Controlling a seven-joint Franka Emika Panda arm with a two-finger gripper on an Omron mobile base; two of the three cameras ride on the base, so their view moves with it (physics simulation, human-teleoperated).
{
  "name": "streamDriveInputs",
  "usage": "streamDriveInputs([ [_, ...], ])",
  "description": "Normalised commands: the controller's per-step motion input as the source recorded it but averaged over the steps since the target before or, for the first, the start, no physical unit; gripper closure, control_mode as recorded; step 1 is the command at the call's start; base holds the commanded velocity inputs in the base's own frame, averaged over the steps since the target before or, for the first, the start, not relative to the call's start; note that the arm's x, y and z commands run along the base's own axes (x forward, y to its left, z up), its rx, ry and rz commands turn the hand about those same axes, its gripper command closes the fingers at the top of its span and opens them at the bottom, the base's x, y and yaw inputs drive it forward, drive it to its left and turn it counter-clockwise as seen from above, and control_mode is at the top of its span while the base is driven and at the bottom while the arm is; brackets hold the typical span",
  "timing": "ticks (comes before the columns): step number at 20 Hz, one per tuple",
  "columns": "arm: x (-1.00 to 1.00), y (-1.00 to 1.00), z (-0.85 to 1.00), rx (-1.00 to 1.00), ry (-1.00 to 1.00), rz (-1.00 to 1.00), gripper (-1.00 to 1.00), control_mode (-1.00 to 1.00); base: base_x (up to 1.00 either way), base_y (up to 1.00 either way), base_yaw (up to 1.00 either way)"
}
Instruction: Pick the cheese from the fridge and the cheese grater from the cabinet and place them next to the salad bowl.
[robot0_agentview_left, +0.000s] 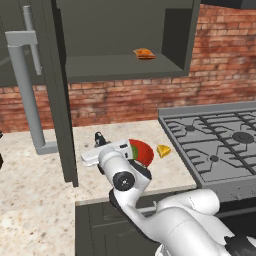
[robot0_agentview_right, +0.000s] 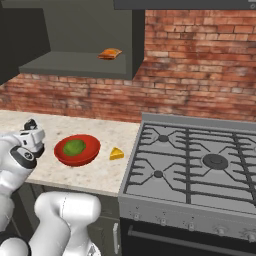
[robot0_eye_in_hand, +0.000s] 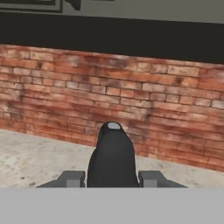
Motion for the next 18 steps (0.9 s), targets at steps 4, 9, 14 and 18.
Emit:
streamDriveInputs([
  [4,0.21,0.02,-0.20,0.00,0.00,0.00,1.00,-1.00,0.00,0.00,0.00],
  [9,0.17,0.00,-0.22,0.00,0.00,0.00,1.00,-1.00,0.00,0.00,0.00],
  [14,0.16,0.05,-0.32,0.00,0.00,0.00,1.00,-1.00,0.00,0.00,0.00],
  [18,0.03,0.04,-0.37,0.00,0.00,0.00,1.00,-1.00,0.00,0.00,0.00],
])
